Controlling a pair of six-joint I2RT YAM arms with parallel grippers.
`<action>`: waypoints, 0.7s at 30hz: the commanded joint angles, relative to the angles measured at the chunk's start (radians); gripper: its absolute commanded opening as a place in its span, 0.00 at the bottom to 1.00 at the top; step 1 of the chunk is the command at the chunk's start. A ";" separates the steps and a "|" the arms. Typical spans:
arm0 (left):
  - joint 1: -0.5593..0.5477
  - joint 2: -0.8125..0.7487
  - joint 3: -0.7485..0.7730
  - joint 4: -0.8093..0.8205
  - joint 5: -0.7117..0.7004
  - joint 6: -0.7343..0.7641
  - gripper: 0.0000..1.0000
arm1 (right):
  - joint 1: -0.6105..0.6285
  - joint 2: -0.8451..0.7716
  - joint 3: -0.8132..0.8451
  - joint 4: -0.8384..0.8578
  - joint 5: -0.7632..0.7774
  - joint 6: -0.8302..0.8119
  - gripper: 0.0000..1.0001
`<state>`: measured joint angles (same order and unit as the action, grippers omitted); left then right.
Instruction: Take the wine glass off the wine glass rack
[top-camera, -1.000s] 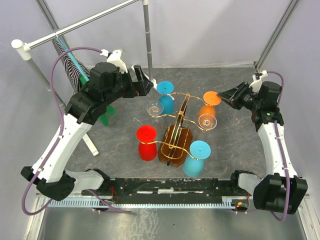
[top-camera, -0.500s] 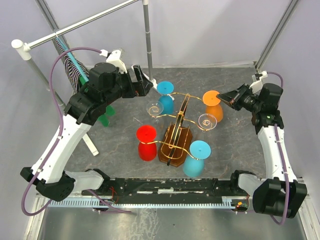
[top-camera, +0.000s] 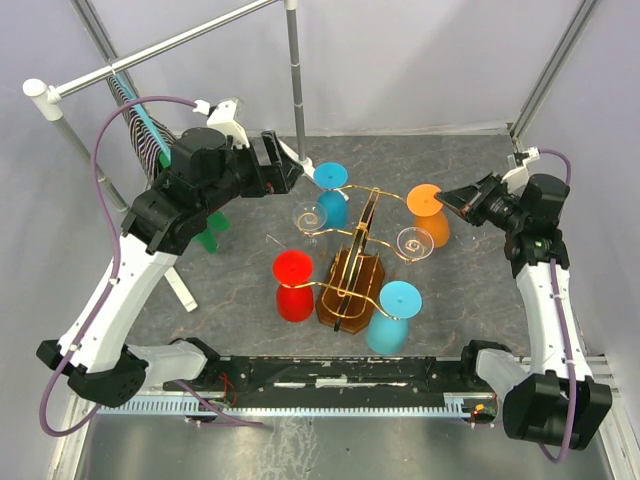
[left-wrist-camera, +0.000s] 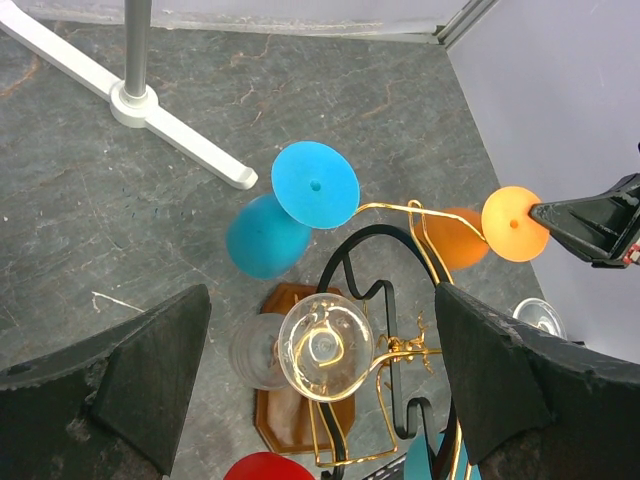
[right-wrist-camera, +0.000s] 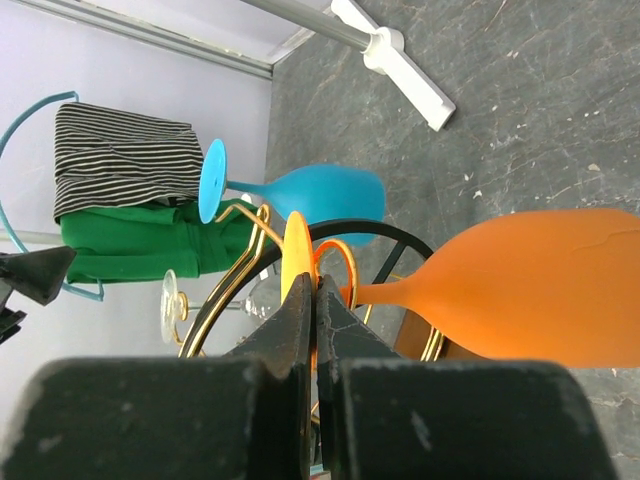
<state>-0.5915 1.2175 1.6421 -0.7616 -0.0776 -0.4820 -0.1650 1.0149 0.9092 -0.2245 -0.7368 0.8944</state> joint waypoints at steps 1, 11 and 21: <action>-0.006 -0.019 -0.001 0.024 -0.014 -0.005 0.99 | -0.003 -0.047 -0.013 0.046 -0.076 0.035 0.01; -0.005 0.001 -0.021 0.072 0.045 -0.036 0.99 | 0.011 -0.025 -0.036 0.223 -0.133 0.176 0.01; -0.005 -0.019 -0.052 0.125 0.086 -0.074 0.99 | 0.092 0.186 0.076 0.394 -0.044 0.238 0.01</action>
<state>-0.5915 1.2186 1.5799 -0.7017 -0.0177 -0.5232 -0.0788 1.1587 0.8921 0.0425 -0.8181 1.1084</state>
